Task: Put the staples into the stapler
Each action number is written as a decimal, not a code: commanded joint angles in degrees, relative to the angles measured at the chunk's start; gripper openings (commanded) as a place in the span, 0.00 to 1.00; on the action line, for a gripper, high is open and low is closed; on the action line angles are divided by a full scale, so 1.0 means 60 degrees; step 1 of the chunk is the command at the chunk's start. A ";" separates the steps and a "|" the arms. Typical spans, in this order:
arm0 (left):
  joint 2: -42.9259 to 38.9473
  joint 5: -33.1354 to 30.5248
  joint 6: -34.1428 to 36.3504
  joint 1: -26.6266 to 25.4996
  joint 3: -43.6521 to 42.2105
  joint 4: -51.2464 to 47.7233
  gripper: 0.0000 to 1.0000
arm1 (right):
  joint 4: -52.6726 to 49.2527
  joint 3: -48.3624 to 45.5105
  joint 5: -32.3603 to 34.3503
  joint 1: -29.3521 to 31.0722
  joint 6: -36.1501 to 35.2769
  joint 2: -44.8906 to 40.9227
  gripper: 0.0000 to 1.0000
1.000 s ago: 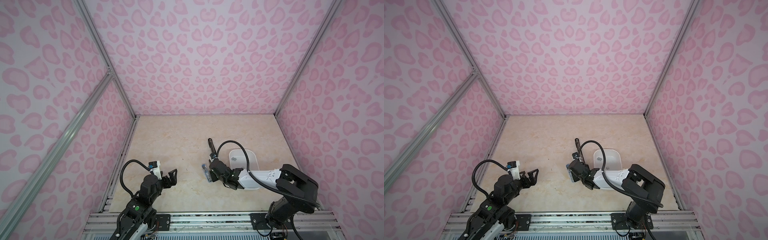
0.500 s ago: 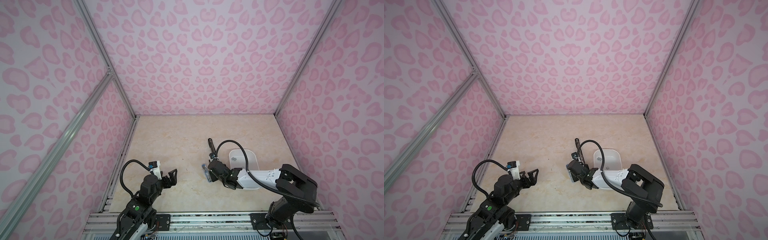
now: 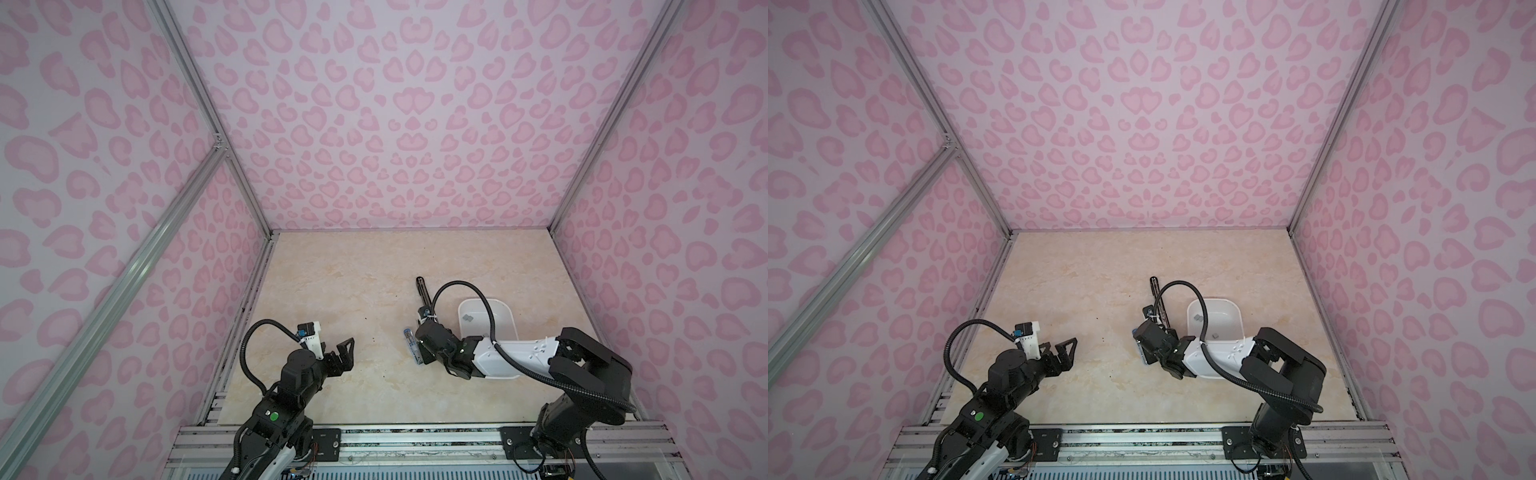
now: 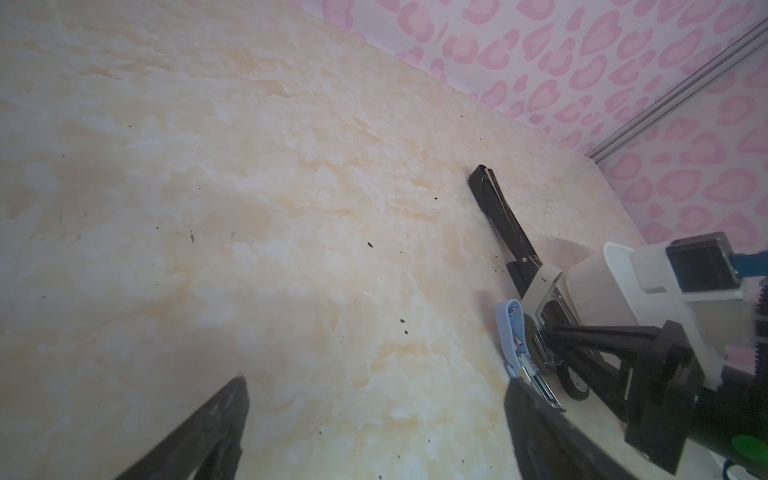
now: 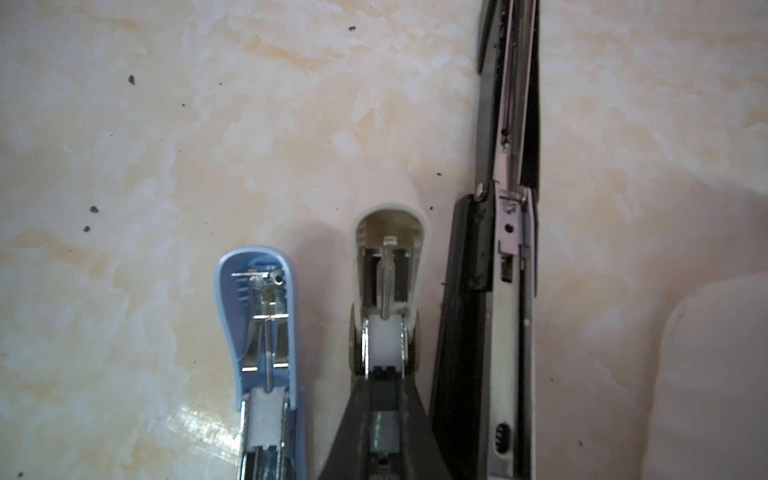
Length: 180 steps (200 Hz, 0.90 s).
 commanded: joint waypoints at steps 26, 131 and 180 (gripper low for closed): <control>0.0014 0.0017 0.0014 -0.0005 -0.0037 0.0249 0.97 | -0.0020 0.0009 0.0193 0.0016 0.0133 0.0002 0.11; 0.0015 0.0018 0.0014 -0.0006 -0.0031 0.0271 0.97 | 0.0112 -0.0017 0.0077 0.0007 0.0240 0.0271 0.11; 0.0016 0.0016 0.0014 -0.0005 -0.0046 0.0269 0.97 | 0.0115 -0.0018 0.0039 0.0015 0.0289 0.0276 0.11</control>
